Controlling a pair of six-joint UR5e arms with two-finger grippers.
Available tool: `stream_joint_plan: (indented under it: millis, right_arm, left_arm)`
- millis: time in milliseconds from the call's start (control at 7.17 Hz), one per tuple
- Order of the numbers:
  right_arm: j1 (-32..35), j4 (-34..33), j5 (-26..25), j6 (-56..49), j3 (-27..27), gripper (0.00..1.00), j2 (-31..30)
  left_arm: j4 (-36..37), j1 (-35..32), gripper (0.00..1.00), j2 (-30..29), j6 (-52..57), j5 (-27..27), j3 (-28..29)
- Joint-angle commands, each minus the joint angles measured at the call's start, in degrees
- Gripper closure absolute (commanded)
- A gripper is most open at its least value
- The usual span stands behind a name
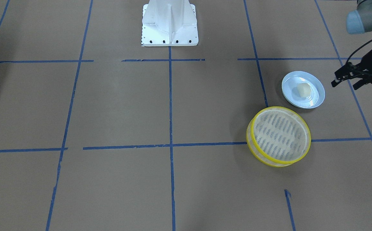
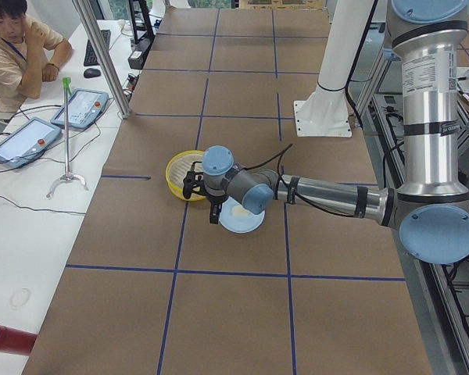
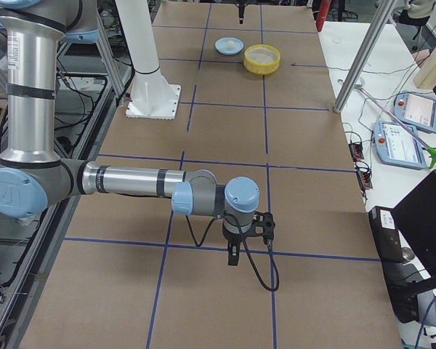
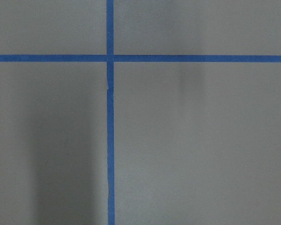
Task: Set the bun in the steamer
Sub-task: 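Move the left gripper down over the white bun on the blue plate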
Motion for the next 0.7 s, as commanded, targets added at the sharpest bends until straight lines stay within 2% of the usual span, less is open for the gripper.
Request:
stream_joint_plan:
  millis: [0, 279, 558]
  right_arm:
    - [0.0, 0.0, 0.0, 0.0, 0.0, 0.0, 0.0]
    - [0.0, 0.0, 0.0, 0.0, 0.0, 0.0, 0.0]
    - [0.0, 0.0, 0.0, 0.0, 0.0, 0.0, 0.0]
  left_arm:
    - [-1.6, 8.9, 0.0, -0.1, -11.8, 4.9, 0.0]
    - [-1.6, 11.9, 0.0, -0.1, -11.8, 8.2, 1.0]
    - [-3.4, 13.3, 0.01, -0.3, -11.9, 8.3, 4.3]
